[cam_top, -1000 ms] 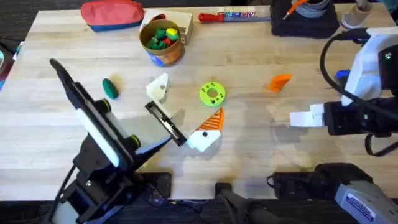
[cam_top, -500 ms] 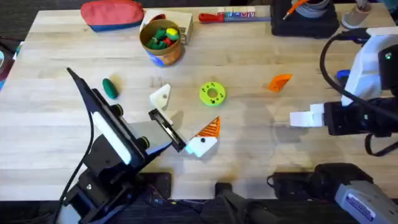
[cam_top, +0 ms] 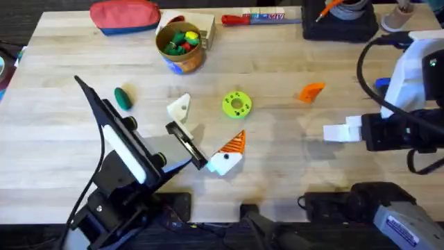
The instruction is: Pick up the gripper from the table and insert it into the empty holder that is missing its gripper. Then pick up a screw, insert it into the mounting hole, and use the screwdriver to tighten it. Finally, clean up the table by picking up the vegetable and placing it into the bucket.
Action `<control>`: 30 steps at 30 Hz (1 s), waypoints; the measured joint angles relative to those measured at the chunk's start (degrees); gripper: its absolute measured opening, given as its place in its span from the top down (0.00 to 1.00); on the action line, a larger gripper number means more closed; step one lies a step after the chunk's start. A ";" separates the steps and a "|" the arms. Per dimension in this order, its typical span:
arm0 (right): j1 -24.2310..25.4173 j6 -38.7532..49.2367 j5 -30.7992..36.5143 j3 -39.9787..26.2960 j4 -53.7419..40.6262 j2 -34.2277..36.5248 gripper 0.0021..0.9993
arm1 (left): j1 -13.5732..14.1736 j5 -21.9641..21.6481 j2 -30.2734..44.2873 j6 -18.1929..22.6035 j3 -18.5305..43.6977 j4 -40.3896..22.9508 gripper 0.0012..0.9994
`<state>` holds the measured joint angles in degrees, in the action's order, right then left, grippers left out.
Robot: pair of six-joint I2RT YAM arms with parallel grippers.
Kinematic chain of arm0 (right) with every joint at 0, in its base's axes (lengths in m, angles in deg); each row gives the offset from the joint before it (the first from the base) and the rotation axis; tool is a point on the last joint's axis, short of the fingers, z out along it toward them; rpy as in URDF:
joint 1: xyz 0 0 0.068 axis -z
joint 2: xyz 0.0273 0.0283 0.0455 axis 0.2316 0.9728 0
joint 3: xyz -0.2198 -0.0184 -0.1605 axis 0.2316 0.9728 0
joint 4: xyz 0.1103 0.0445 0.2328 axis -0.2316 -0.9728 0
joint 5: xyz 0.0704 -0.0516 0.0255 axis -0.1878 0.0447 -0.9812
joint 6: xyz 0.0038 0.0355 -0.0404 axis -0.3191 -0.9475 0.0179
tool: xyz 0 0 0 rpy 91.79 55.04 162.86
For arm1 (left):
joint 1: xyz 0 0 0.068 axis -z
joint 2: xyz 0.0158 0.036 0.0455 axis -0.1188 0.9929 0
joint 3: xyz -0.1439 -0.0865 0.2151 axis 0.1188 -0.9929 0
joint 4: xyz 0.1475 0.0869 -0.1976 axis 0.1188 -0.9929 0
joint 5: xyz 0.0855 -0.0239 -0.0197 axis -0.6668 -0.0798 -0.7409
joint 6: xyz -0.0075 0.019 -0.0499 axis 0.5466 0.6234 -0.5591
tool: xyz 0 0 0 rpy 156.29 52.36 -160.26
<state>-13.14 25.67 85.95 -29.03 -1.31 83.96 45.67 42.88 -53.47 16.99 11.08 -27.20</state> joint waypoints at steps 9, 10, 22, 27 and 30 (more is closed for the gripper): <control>0.00 0.00 -0.82 0.00 15.83 0.48 0.01 | 0.00 0.00 -0.02 0.00 0.00 0.00 0.01; 0.00 0.02 -1.05 0.02 17.17 0.84 0.01 | 0.00 0.00 0.00 0.00 0.00 0.02 0.01; 0.00 -0.85 -5.23 -0.12 26.64 9.05 0.01 | 0.00 0.08 0.00 -0.13 0.00 0.06 0.01; -0.37 4.07 -5.87 -3.11 24.76 13.46 0.01 | 0.00 0.41 -0.02 -6.57 0.00 0.09 0.01; -1.94 8.68 -5.10 -5.64 22.95 15.96 0.01 | 0.00 1.76 0.00 -10.93 0.00 0.20 0.01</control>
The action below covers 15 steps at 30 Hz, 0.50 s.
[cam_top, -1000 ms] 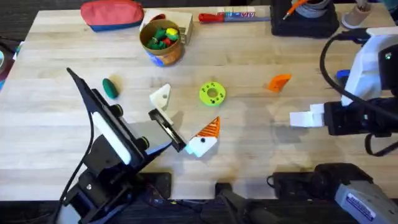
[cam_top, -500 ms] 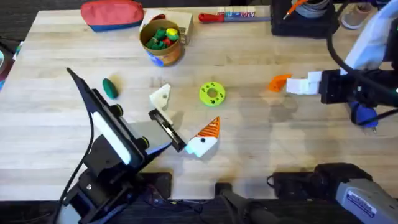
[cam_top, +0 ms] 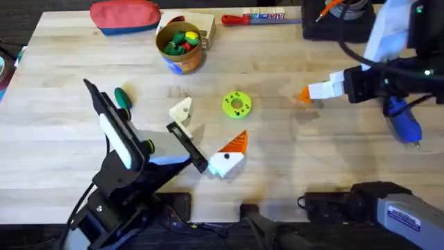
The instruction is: Pick up the gripper from the table and insert it into the empty holder that is missing its gripper. Then pick up a screw, insert it into the mounting hole, and use the screwdriver to tighten it. Finally, clean up the table by picking up the vegetable and placing it into the bucket.
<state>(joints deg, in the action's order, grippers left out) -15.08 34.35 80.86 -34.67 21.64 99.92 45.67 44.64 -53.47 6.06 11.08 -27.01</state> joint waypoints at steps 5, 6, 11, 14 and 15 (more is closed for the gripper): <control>-3.44 7.56 1.58 -1.66 -0.22 4.33 0.01 | 0.00 2.57 -0.02 -3.42 0.00 0.22 0.01; -3.97 9.05 1.67 -1.66 -0.26 5.25 0.01 | 0.00 2.85 0.00 -3.71 0.00 0.24 0.01; -5.03 16.12 2.29 -1.66 -0.15 10.58 0.01 | 0.00 3.42 -0.01 -4.68 0.02 0.24 0.01; -5.03 19.98 3.07 -1.66 0.80 12.50 0.02 | 0.00 3.47 -0.01 -4.87 0.02 0.24 0.01; -5.03 20.85 3.29 -1.66 1.65 12.87 0.03 | 0.00 3.52 0.00 -4.90 0.02 0.24 0.01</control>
<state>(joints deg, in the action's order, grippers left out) -20.11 55.20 84.15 -36.33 23.29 112.79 45.67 48.17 -53.47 1.16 11.11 -26.77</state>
